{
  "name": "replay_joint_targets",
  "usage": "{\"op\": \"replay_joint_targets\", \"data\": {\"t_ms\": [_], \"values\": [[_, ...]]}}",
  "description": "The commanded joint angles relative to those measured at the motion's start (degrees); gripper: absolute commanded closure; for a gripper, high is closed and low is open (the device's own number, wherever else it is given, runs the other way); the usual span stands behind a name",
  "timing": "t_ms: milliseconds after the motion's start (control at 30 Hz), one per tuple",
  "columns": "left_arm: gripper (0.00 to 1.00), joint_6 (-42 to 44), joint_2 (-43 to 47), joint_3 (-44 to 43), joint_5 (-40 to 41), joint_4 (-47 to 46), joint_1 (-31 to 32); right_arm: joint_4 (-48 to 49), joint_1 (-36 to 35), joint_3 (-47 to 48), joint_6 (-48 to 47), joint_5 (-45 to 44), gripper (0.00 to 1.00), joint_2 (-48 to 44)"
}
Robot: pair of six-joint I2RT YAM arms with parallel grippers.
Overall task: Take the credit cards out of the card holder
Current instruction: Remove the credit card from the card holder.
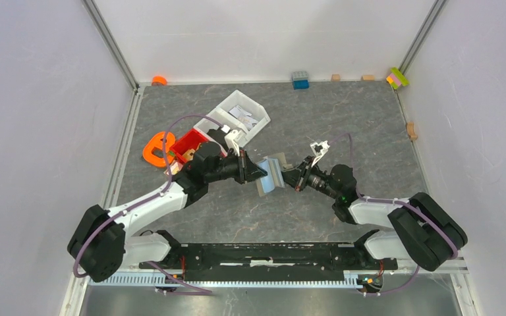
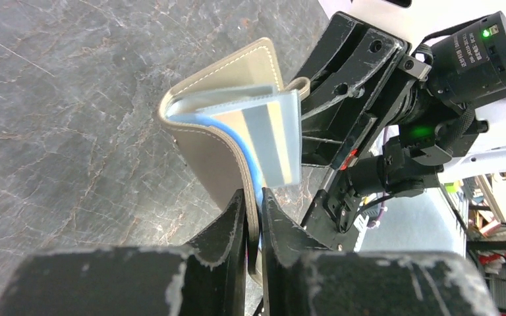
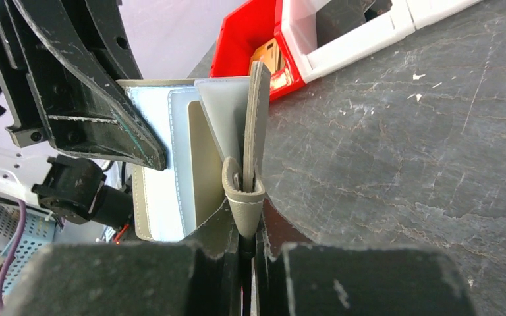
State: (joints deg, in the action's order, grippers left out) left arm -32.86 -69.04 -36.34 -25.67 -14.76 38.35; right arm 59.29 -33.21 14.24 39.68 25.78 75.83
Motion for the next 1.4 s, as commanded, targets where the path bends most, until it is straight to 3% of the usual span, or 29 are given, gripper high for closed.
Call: {"op": "replay_joint_targets", "data": {"t_ms": [0, 300, 500, 567, 700, 1033, 1133, 1233, 1367], "values": [[0.92, 2.4, 3.9, 0.0, 5.5, -2.5, -0.5, 4.7, 1.0, -1.1, 2.3, 1.4, 1.00, -1.5], [0.92, 2.2, 2.6, -1.8, 14.8, 5.7, -1.5, 9.6, 2.9, -2.8, 5.7, 2.9, 1.00, -0.4], [0.88, 1.2, -0.3, -3.2, 11.5, 6.3, -2.9, 7.9, 3.0, -3.2, 4.2, 2.0, 1.00, -2.3], [0.81, 0.9, -0.1, -2.7, 9.2, 4.2, -2.9, 7.9, 3.0, -3.1, 4.2, 2.0, 1.00, -2.5], [0.57, -0.1, -0.1, -1.0, 3.1, -1.9, -2.9, 8.3, 2.9, -2.9, 4.1, 2.5, 1.00, -2.3], [0.45, -2.2, -5.6, -2.9, -5.5, -5.2, -2.9, 9.1, 2.7, -2.7, 3.7, 3.5, 1.00, -3.4], [0.36, -2.9, -5.7, -2.4, -6.8, -7.2, -2.9, 5.0, 2.0, -2.1, 1.7, 1.5, 1.00, -4.8], [0.43, -3.1, -5.5, -1.9, -8.0, -8.7, -2.8, 0.8, 0.6, -1.2, -1.1, -0.9, 1.00, -6.1], [0.75, -3.3, -6.8, -2.5, -8.6, -8.9, -2.8, -7.1, -2.4, 0.9, -5.3, -6.5, 1.00, -7.7]]}}
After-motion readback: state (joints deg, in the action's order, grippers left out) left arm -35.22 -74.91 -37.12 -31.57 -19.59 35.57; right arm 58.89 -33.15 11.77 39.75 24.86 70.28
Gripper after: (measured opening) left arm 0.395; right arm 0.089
